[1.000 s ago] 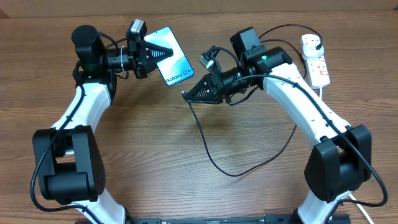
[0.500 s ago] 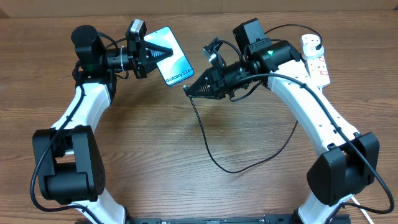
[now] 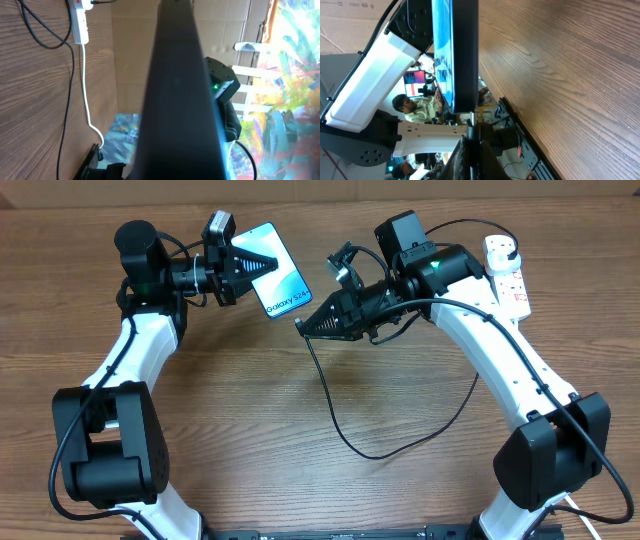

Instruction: Plug charger to phone and switch on socket

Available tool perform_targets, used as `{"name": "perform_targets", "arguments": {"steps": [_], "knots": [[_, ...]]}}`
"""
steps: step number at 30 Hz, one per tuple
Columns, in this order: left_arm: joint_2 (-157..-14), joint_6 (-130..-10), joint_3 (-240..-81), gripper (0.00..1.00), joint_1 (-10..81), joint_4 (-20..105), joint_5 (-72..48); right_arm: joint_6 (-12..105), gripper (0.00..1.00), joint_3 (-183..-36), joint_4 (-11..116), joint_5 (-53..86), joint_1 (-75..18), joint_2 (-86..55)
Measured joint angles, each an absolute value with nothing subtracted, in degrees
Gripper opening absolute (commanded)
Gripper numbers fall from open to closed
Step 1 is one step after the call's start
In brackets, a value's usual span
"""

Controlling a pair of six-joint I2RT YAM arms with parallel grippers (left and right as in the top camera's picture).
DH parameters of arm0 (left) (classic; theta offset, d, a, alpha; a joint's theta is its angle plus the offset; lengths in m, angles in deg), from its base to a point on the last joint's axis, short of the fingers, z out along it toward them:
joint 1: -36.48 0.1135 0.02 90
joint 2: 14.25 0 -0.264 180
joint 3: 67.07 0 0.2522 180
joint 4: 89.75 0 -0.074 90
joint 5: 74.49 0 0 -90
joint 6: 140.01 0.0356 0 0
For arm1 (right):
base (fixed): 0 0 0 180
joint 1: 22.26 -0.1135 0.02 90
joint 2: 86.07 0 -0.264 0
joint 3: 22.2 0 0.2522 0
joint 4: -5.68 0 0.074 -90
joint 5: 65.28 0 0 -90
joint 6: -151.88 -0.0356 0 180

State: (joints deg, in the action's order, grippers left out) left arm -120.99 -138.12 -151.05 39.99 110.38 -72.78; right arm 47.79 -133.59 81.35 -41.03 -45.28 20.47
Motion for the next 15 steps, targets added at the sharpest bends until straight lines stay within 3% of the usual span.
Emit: {"name": "perform_targets", "arguments": {"steps": [15], "knots": [[-121.0, -137.0, -151.1, 0.04, 40.0, 110.4, -72.8, 47.8, 0.04, -135.5, 79.9, -41.0, -45.3, 20.5]]}}
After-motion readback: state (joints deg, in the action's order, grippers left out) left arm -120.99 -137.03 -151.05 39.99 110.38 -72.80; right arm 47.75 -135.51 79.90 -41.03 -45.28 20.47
